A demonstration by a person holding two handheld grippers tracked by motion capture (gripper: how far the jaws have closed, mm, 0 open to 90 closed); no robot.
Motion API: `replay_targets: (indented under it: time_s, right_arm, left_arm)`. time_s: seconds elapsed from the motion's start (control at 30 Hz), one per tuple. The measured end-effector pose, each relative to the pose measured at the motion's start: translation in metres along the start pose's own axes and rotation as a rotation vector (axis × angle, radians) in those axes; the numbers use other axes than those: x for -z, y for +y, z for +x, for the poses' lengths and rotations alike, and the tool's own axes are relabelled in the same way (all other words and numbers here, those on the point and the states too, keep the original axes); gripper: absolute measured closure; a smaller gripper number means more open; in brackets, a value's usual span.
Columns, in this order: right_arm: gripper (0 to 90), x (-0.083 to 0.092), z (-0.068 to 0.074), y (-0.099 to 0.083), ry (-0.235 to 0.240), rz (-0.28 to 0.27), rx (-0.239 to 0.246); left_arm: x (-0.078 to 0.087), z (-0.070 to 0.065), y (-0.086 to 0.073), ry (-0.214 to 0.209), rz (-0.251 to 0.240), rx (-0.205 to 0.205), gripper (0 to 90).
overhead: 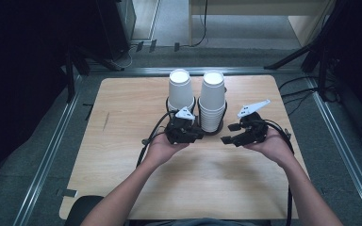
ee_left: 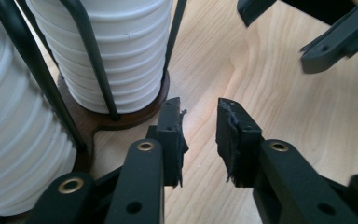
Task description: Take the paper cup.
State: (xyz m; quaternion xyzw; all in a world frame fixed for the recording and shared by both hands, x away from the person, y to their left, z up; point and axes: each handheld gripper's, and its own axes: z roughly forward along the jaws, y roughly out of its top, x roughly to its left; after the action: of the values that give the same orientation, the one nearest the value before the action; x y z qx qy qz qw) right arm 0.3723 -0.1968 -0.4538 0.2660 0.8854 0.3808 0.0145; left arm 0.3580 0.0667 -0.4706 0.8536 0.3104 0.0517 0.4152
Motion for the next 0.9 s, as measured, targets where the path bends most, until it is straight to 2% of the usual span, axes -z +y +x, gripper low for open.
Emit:
replay_targets:
  time_s: [0.1, 0.23, 0.3, 0.4, 0.5, 0.6, 0.9]
  right_arm:
    - [31.9, 0.004, -0.001, 0.007, -0.004, 0.006, -0.002]
    - [31.9, 0.009, -0.003, 0.018, -0.009, 0.005, 0.011]
    - [31.9, 0.012, -0.004, 0.024, -0.008, 0.011, 0.012]
    - [31.8, 0.016, -0.006, 0.031, -0.014, 0.015, 0.014]
    - [31.3, 0.02, -0.007, 0.036, -0.027, 0.01, 0.011]
    - [30.9, 0.022, -0.008, 0.041, -0.035, 0.007, 0.013]
    - [26.6, 0.034, -0.012, 0.063, -0.054, 0.005, 0.025]
  left_arm:
    - [0.001, -0.001, 0.005, 0.025, 0.011, -0.006, 76.7]
    - [0.002, -0.002, 0.012, 0.021, 0.012, 0.0, 78.2]
    - [0.002, -0.002, 0.018, 0.018, 0.018, 0.024, 80.3]
    - [0.002, -0.001, 0.023, 0.023, 0.021, 0.016, 83.5]
    - [-0.001, 0.0, 0.029, 0.032, 0.038, 0.021, 85.7]
    - [-0.001, 0.001, 0.034, 0.028, 0.028, 0.036, 88.4]
    - [-0.003, 0.005, 0.046, 0.051, 0.025, 0.055, 89.6]
